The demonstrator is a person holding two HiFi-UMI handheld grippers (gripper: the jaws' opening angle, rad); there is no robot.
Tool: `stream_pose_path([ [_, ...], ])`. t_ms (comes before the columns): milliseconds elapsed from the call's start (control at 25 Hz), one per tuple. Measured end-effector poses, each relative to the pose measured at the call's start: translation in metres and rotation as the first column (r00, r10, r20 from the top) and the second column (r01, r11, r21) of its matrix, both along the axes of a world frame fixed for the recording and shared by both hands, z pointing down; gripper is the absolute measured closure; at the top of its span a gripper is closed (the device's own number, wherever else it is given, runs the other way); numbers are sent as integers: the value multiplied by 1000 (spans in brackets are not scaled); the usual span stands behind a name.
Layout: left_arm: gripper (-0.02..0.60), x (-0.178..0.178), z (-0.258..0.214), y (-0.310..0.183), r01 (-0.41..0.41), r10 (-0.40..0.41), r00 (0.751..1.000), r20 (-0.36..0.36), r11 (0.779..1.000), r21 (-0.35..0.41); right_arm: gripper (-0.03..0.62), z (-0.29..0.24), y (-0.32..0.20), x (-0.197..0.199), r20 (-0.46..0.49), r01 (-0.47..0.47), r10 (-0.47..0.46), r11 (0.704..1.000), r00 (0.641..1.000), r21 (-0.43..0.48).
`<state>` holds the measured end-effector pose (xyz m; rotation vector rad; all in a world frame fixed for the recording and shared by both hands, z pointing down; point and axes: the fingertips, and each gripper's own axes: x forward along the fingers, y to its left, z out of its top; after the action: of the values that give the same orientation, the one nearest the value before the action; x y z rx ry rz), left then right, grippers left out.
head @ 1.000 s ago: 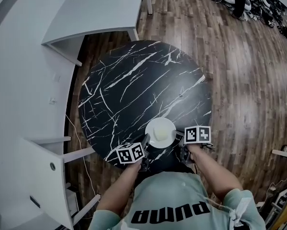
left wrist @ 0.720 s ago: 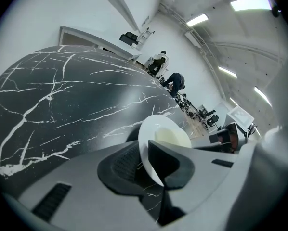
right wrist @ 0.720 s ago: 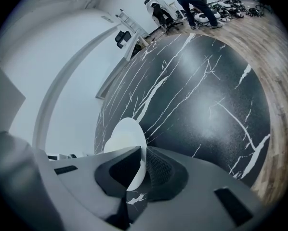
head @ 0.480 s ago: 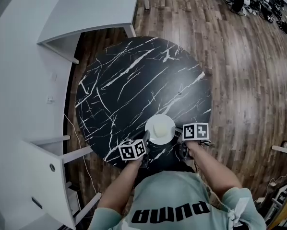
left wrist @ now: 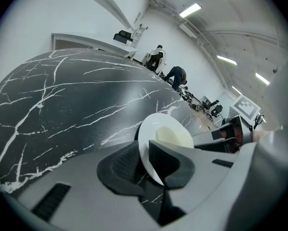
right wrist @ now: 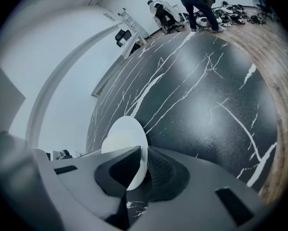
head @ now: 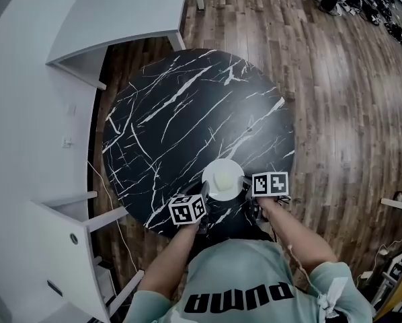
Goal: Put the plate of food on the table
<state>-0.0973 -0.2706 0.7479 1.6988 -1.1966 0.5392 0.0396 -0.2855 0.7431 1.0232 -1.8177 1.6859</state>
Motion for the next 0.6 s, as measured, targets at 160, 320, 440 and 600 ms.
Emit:
stream_pose_path([
  [160,512,1,-3,-3,-23,22,999,34,999,27,554,1,-1,1,-7,-4,4,1000,1000,18],
  [320,506,1,-4,-5,-62,57,995,76,996,64,554,-1,-4,0,-43,16,-13,997,999,72],
  [440,499,0,-4,-4,-81,73,993,98,993,81,542,-1,-5,2,-90,35,-25,993,996,113],
  [600,497,-7,-7,-3,-81,70,992,107,992,95,514,-5,-7,9,-141,58,-35,986,989,159],
])
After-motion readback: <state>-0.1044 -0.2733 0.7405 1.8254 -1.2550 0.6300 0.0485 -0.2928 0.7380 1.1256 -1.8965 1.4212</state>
